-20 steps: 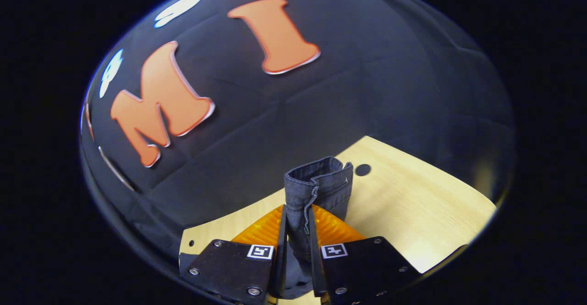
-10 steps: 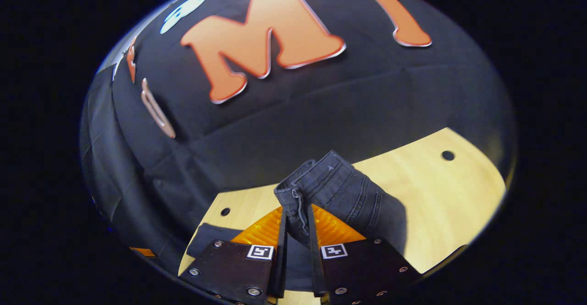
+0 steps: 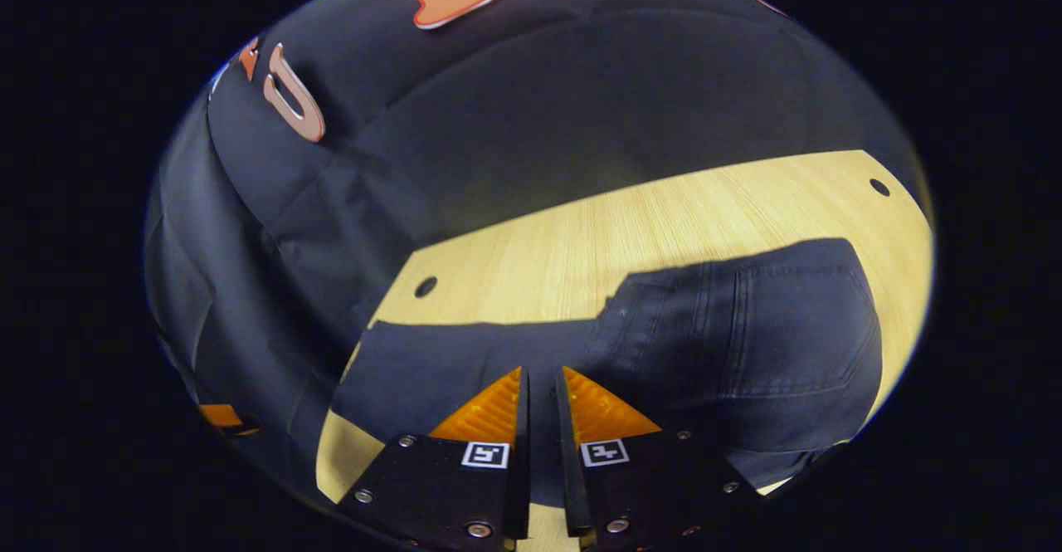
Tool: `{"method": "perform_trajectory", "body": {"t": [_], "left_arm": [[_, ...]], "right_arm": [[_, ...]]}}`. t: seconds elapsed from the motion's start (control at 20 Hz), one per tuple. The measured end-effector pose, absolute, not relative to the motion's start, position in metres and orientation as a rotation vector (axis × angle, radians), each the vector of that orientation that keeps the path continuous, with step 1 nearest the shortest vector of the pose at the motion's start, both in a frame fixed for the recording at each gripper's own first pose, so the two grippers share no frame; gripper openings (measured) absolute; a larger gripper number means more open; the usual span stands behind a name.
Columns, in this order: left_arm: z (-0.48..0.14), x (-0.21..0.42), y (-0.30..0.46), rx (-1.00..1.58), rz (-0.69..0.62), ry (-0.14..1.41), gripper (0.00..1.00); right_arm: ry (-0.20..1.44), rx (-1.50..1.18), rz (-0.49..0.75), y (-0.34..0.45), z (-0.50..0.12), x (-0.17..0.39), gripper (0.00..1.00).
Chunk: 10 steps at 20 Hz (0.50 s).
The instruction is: Grasp the waist and the cuffs of the jeans and fold them to make the two legs overlap; first hold the waist and fold one-third of the jeans toward the cuffs, then hold the cuffs and fold the remaining one-third in the same direction to finish folding.
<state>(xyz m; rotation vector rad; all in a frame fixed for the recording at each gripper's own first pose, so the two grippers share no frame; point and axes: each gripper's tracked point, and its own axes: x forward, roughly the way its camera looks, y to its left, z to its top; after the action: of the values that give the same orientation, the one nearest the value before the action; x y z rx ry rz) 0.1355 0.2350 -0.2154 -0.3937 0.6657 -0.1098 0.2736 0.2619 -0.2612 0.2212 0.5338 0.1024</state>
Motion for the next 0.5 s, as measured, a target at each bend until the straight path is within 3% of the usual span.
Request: {"method": "perform_trajectory", "body": {"t": [0.1,0.15,0.3,0.5], "left_arm": [[-0.218,0.14,0.236,-0.428,-0.099,0.666,0.99],[-0.22,0.141,0.236,-0.456,-0.092,0.665,0.99],[-0.231,0.148,0.244,-0.575,-0.037,0.671,0.98],[-0.252,0.155,0.261,-0.768,0.046,0.687,0.98]], "right_arm": [[0.582,0.215,0.06,0.251,-0.267,0.268,0.17],[0.588,0.219,0.06,0.248,-0.27,0.267,0.31],[0.573,0.214,0.075,0.242,-0.249,0.26,0.99],[0.57,0.28,0.1,0.234,-0.219,0.243,0.98]]}}
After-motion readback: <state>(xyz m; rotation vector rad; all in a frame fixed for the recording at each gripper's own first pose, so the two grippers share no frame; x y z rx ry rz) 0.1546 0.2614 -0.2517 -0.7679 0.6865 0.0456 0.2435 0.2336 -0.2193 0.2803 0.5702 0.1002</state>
